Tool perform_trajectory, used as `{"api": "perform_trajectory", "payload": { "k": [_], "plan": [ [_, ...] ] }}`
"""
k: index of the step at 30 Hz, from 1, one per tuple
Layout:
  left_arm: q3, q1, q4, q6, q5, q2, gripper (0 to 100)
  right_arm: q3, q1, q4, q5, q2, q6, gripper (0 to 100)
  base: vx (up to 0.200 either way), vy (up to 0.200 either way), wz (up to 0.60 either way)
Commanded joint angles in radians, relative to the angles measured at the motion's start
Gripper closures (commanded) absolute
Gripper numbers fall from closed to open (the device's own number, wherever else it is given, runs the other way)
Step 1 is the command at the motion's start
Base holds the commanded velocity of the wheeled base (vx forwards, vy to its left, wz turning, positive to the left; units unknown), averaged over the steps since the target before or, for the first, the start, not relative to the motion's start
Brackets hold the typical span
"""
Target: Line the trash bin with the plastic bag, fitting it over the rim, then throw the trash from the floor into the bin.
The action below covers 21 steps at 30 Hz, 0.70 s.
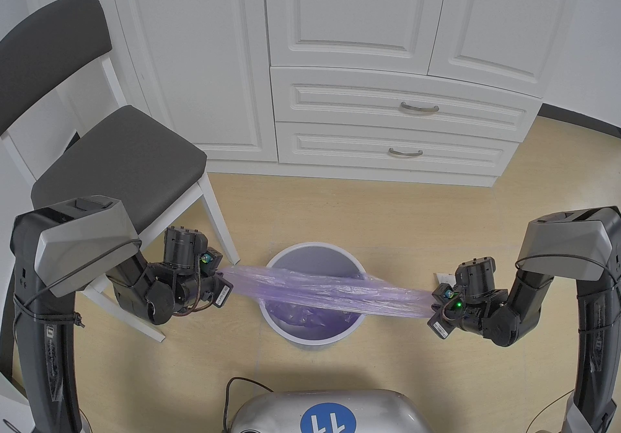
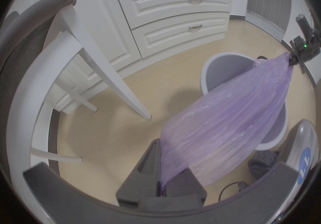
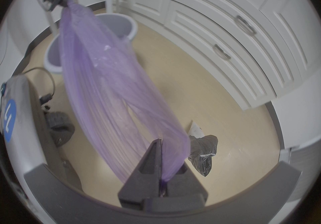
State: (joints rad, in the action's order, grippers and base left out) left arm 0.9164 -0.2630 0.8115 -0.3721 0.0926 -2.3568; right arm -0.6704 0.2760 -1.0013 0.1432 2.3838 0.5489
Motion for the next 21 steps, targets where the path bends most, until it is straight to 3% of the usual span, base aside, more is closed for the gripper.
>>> {"api": "perform_trajectory", "payload": {
  "k": [1,3,10,17,21],
  "plan": [
    [-0.047,0.016,0.0,-0.033,-0.019,0.037,100,0.068,-0.024,-0.002,-0.031,-0.052,0.054,100,0.0,0.0,0.0],
    [-0.063,0.016,0.0,-0.048,-0.047,0.036,100,0.098,-0.032,-0.007,-0.056,-0.058,0.112,100,0.0,0.0,0.0],
    [-0.122,0.01,0.0,-0.12,-0.126,0.03,100,0.135,-0.023,-0.008,-0.063,-0.051,0.146,100,0.0,0.0,0.0],
    [-0.163,0.008,0.0,-0.212,-0.171,0.01,100,0.184,-0.021,-0.013,-0.114,-0.054,0.227,100,0.0,0.0,0.0],
    [-0.159,0.002,0.005,-0.212,-0.175,-0.001,100,0.187,-0.02,-0.017,-0.122,-0.054,0.246,100,0.0,0.0,0.0]
  ]
}}
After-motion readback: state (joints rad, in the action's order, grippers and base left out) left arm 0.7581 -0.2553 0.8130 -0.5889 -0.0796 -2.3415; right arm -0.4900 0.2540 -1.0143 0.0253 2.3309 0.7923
